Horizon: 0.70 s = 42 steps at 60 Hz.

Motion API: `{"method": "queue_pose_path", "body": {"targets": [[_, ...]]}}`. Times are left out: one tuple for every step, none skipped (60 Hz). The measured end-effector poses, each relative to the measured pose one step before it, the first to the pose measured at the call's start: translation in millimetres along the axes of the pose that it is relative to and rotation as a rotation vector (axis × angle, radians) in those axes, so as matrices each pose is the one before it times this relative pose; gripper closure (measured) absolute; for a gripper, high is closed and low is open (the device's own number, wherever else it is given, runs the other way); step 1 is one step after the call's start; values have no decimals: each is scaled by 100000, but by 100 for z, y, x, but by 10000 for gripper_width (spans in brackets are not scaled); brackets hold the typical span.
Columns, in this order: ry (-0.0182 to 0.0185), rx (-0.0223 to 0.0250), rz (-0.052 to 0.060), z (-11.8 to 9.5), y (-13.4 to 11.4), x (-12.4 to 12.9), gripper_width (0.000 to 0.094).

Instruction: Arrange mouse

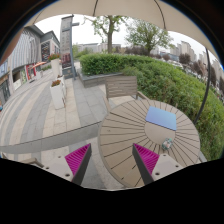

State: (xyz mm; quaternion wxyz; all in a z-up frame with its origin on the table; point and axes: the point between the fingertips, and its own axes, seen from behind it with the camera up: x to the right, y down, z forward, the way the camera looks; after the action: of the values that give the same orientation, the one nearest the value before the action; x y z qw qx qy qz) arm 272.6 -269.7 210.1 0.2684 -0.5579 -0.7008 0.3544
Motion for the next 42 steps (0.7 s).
{"method": "queue_pose_path", "body": {"targets": [[875,-38,-83,-9,8,258,89],[702,-101,-44,0,31,218,89],[579,-157,72,5,53,199,90],[548,-215,290,-8,78,202,89],[578,-265,551,43,98,166,89],[614,-313,669,29,129,228,91],[542,-257,566,43,120,231,90],[401,-99,588,427,557,445,92],[501,-253,571,165,110,295,91],[629,-213,573,148,129,335,93],[772,-145,577,127,135,396,91],[794,-80,525,104,78,364,92],[992,-399,572,-277,-492,-102,93],[793,156,301,46,353,759,93],[940,7,421,76,74,425,93],[974,-64,454,97,99,432,93],[961,-143,536,80,97,453,94],[941,-164,636,71,110,457,93],[845,-199,708,93,124,390,93],[950,-433,723,293,-522,-172,93],[437,92,682,-224,536,754,92],[641,-41,765,55,129,359,95],[694,-24,696,53,96,357,93],[835,-74,613,61,121,433,94],[920,-127,552,118,145,450,93],[940,-112,505,71,132,454,94],[952,-182,515,385,-243,178,94],[722,81,78,-196,274,651,94],[777,17,116,96,66,408,93],[864,22,69,105,91,462,94],[998,-10,56,78,127,472,93],[1024,8,145,143,113,511,94],[1061,73,130,133,103,481,95],[860,270,309,132,76,426,94],[643,439,401,155,83,395,93],[497,464,482,155,90,357,94],[535,234,382,127,-44,341,94],[634,220,395,133,167,341,94],[636,110,345,149,199,372,96],[746,107,252,189,188,371,97],[770,116,117,214,178,379,95],[744,257,-100,153,-16,410,93]]}}
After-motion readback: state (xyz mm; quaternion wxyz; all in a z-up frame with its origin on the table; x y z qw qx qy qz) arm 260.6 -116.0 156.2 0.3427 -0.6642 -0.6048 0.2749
